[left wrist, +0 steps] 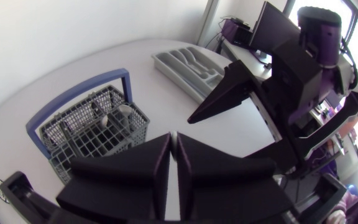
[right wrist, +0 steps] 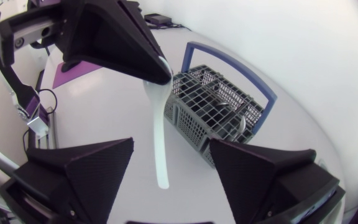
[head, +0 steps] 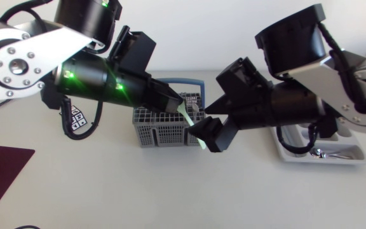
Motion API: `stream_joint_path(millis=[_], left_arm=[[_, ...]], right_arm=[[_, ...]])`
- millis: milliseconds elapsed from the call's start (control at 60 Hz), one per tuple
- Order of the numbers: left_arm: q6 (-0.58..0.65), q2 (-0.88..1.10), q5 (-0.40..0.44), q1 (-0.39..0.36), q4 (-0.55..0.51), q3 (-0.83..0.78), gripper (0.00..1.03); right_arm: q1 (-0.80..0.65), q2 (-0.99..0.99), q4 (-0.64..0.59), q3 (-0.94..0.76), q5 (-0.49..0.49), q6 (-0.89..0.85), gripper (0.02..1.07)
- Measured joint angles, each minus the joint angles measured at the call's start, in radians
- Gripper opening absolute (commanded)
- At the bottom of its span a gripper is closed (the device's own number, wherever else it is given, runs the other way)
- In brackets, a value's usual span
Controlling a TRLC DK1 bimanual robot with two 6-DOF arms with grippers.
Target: Transfer all utensils from the basket to the drawer tray.
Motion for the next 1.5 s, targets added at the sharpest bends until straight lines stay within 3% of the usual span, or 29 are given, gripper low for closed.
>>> stream_joint_path(millis=[167,250,600,783,1150,1383,1500], left_arm=[[-0.022,0.04,0.083,0.042,-0.055,0.061,0.03],[-0.026,0.048,0.11,0.048,-0.071,0.076,0.03],[-0.026,0.053,0.133,0.049,-0.099,0.084,0.03],[-0.026,0.053,0.133,0.05,-0.106,0.087,0.05],[-0.037,0.053,0.147,0.069,-0.111,0.117,0.55],[-0.063,0.053,0.147,0.14,-0.048,0.141,0.57],[-0.063,0.053,0.127,0.16,-0.021,0.141,0.57]], right_arm=[[0.046,0.022,0.034,0.0,0.046,-0.004,0.65],[0.054,0.027,0.037,0.0,0.053,-0.006,0.52],[0.055,0.027,0.055,0.0,0.052,-0.035,0.08],[0.055,0.027,0.055,0.0,0.053,-0.042,0.07],[0.054,0.019,0.053,-0.027,0.05,-0.053,0.07],[0.018,-0.024,0.034,-0.095,0.008,-0.088,0.07],[-0.05,-0.056,0.001,-0.135,-0.06,-0.137,0.07]])
